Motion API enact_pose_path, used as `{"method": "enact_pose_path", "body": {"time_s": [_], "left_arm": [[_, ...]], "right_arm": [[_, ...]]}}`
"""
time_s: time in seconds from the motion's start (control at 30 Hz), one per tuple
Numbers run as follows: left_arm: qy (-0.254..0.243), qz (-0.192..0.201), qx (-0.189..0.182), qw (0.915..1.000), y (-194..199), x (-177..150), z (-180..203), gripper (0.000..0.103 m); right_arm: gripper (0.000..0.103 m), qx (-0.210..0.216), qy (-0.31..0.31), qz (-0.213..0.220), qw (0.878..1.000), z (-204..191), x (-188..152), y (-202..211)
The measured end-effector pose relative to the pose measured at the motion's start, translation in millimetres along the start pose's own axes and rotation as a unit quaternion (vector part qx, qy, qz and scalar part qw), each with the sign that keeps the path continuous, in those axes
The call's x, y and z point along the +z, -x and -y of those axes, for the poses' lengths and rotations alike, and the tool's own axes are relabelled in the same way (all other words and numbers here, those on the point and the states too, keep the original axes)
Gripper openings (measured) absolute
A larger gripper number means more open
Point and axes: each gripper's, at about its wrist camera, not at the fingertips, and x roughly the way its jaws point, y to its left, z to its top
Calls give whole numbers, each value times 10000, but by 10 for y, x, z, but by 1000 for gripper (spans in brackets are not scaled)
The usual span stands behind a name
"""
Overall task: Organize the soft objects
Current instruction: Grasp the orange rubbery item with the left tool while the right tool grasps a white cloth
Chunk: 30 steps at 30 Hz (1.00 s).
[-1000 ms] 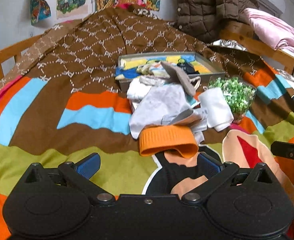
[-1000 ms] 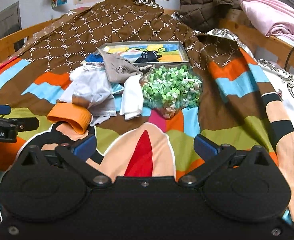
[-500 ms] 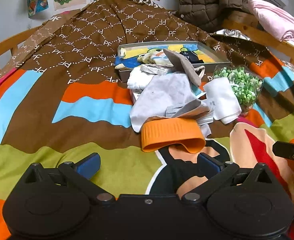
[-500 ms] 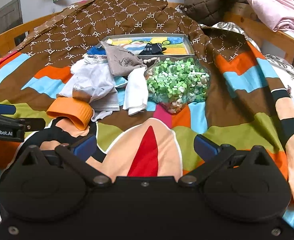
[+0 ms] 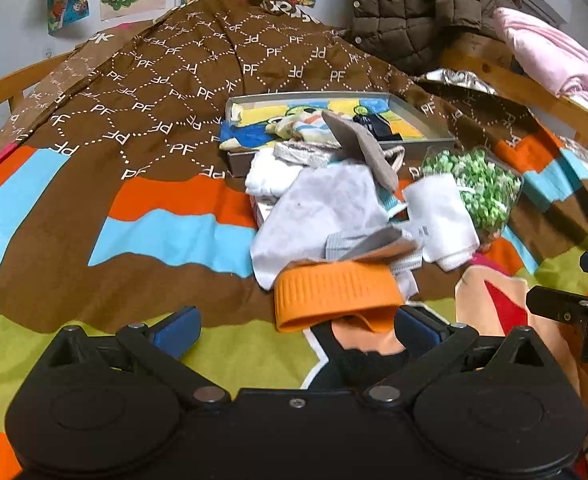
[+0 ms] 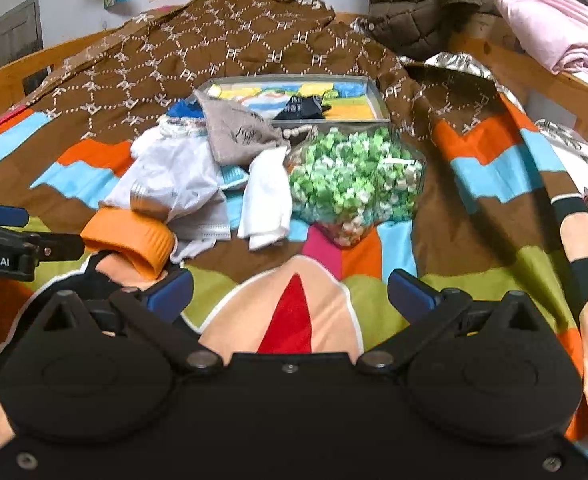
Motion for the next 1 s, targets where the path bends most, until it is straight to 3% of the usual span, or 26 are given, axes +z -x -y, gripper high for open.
{"method": "enact_pose_path", "body": {"time_s": [0.4,0.6,0.83,1.0], "left_arm": [[249,-64,-202,9995,-244,151,-84,102],[434,-282,-611,9968,-371,186,-149,94],[596,-610,-942,9919,-562,175,-201,74],[573,-666,-1025,9908,-628,180,-186,72]], "right_arm": [[102,51,-245,254,9994,106,123,-218],[78,170,-163,289,9993,83,154,-387],[56,165,-17,230,9996,-15,213,-701],[51,95,-68,119,9999,-35,246,-961]]}}
